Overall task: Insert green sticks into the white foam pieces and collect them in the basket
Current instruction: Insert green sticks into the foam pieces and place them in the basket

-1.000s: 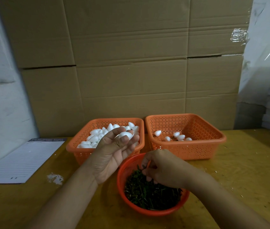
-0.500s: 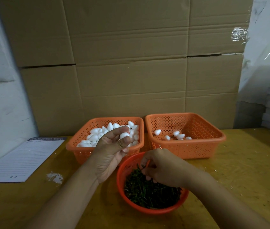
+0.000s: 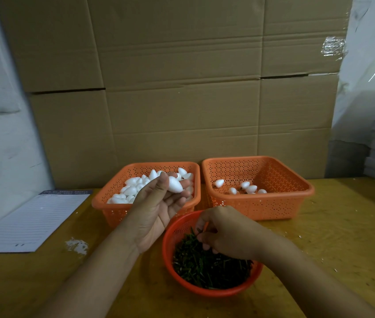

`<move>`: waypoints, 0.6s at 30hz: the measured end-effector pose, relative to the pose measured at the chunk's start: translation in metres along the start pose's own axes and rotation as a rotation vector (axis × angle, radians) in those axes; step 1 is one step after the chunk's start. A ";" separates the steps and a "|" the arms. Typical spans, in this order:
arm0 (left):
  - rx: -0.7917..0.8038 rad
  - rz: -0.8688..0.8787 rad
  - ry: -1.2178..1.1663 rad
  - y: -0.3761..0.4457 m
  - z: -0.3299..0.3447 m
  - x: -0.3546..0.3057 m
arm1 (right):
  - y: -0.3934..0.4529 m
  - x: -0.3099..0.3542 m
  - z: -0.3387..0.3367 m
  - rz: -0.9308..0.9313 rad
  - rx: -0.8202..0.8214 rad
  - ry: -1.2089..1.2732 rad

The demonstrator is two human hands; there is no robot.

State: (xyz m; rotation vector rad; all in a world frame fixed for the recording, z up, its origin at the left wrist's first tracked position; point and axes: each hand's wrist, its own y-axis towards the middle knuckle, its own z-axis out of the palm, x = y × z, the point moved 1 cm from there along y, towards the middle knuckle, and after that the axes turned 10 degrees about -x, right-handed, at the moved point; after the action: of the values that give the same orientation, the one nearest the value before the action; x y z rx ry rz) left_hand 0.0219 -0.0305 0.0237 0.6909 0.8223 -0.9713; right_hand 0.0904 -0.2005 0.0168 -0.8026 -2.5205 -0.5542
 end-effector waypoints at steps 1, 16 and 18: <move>-0.005 0.003 0.025 -0.001 0.001 0.000 | 0.000 0.000 0.000 0.000 0.000 0.000; -0.033 -0.065 0.164 0.001 -0.001 0.000 | 0.000 0.001 0.000 0.001 -0.002 0.008; -0.014 -0.071 0.118 0.003 -0.002 0.000 | 0.000 0.001 0.000 0.004 -0.005 0.006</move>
State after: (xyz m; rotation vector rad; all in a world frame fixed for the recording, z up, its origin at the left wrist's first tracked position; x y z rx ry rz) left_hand 0.0239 -0.0276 0.0230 0.7160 0.9616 -0.9942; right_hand 0.0895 -0.2000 0.0171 -0.8067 -2.5121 -0.5609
